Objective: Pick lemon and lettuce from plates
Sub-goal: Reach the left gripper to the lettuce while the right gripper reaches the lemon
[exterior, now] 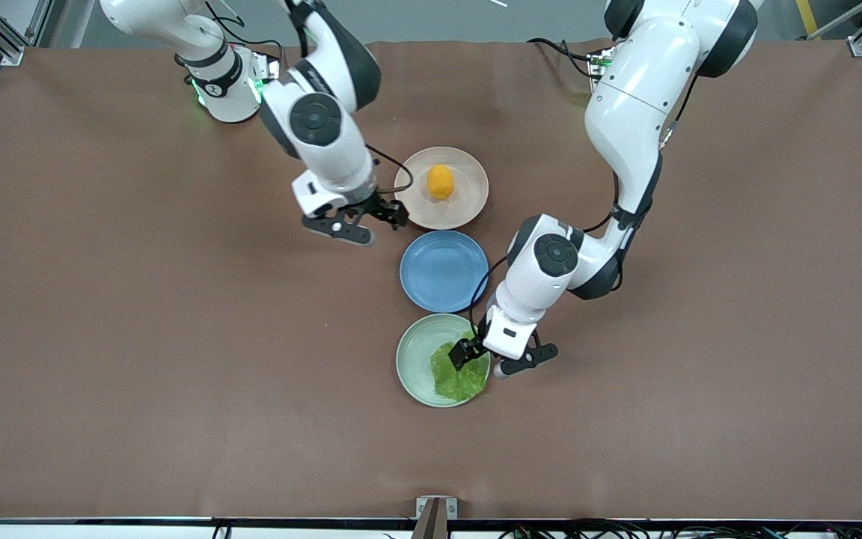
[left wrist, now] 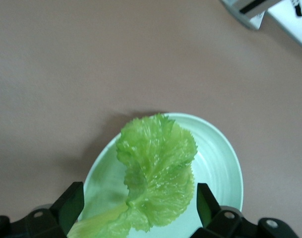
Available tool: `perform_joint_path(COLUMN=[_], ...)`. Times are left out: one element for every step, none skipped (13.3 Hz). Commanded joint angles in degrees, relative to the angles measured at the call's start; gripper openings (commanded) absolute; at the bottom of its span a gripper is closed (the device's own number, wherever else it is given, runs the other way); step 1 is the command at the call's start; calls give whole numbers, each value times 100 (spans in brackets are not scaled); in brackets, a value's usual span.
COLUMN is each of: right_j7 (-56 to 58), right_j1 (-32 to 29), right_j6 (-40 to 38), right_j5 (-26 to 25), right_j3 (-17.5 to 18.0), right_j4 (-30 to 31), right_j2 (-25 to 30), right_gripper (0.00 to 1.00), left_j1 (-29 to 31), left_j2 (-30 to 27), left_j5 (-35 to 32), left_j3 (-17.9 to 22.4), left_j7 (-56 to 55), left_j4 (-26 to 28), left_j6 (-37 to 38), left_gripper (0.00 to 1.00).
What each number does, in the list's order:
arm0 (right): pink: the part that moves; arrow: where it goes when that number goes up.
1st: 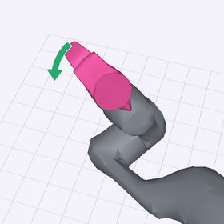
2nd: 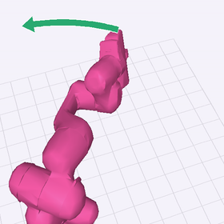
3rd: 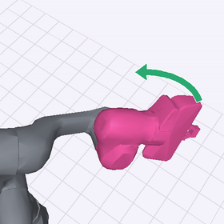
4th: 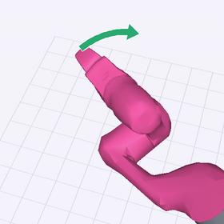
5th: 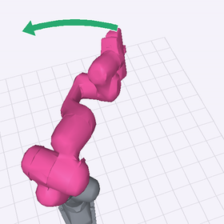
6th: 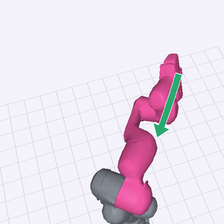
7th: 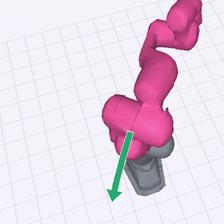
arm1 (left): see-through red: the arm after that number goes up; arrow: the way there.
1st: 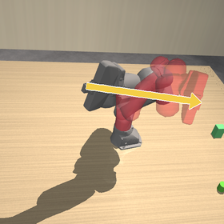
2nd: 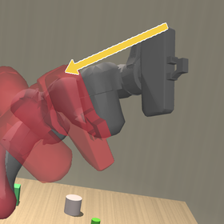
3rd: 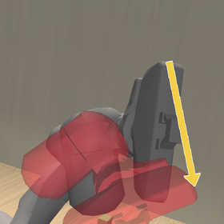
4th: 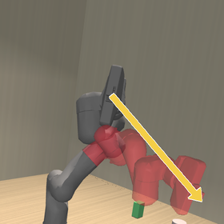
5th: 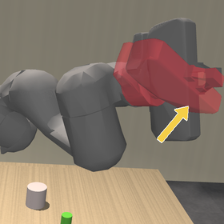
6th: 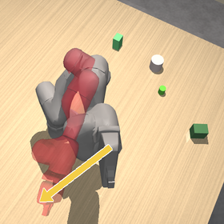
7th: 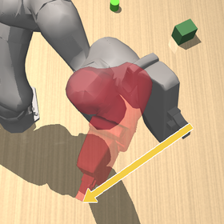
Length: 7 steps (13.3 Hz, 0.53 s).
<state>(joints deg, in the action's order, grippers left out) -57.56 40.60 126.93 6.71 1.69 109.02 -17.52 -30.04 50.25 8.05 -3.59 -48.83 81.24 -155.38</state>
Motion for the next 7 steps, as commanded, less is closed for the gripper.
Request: perform_joint_path(right_j7=[-352, -361, -440, -614, -764, -835, -853], right_j1=[316, 439, 579, 728, 887, 993, 1063], right_j6=[489, 604, 727, 850, 938, 1017, 1061], right_j5=[-47, -47, -47, -47, -47, -47, -56], right_j3=[-90, -90, -90, -99, -108, -108, -108], right_j4=[-30, -30, -21, -13, -13, -13, 14], right_j2=[-496, -628, -751, -848, -910, -946, -955], right_gripper=[100, 100, 100, 100, 100, 100, 100], left_j1=[-159, -177, -169, -169, -160, -160, -151], left_j2=[161, 196, 205, 205, 205, 205, 214], left_j5=[-14, -23, -23, -23, -23, -23, -23], left_j3=[69, 69, 69, 69, 69, 69, 69], left_j7=[-100, -100, -100, -100, -100, -100, -100], left_j4=[-170, -170, -161, -161, -152, -152, -152], left_j6=[-45, -45, -45, -45, -45, -45, -45], left_gripper=[94, 89, 83, 77, 69, 61, 54])
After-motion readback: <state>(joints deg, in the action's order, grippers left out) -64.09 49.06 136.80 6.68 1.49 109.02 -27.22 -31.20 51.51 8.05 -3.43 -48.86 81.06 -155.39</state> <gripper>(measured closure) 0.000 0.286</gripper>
